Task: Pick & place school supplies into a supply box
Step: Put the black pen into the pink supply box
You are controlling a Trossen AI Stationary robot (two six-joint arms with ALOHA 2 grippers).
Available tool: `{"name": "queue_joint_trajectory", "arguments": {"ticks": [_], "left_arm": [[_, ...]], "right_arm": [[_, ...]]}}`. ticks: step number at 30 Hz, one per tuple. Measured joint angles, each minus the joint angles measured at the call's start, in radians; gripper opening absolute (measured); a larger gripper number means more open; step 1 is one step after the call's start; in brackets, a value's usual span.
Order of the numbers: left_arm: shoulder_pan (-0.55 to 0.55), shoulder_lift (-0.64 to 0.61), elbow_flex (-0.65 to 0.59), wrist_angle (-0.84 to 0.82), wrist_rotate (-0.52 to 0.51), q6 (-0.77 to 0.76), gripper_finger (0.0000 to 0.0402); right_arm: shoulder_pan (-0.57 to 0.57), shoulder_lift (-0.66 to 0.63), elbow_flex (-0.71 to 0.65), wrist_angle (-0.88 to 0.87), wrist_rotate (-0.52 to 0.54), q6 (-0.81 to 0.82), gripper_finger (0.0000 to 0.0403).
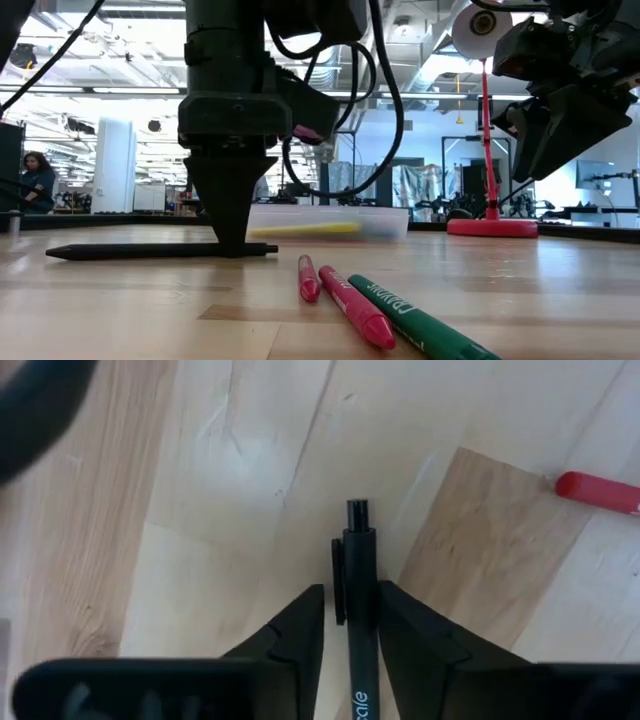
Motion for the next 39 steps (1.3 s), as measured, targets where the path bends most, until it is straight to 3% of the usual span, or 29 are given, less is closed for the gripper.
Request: {"name": "queue_joint_trajectory", "arguments": {"ticks": [7,18,26,39], "left_arm": [[-0.020,0.000,0.000,-0.030,0.021,-0.044,0.0094],[-0.021,0.000,0.000,-0.089,0.139,-0.073,0.0092],[-0.001,0.000,-0.002,-0.067,0.162,-0.014,0.0016],[0.010,0.005,0.035,-0.068,0.124,0.004,0.0014]], "right_arm": [[0.000,0.000,0.000,0.000,-0.002,0.009,0.0107],[0.000,0.000,0.000,0.000,-0.002,0.018,0.0107],[0.000,0.000,0.000,0.001,-0.002,0.051,0.0107],[0.000,0.000,0.000,0.005,0.000,0.060,0.0107]]}}
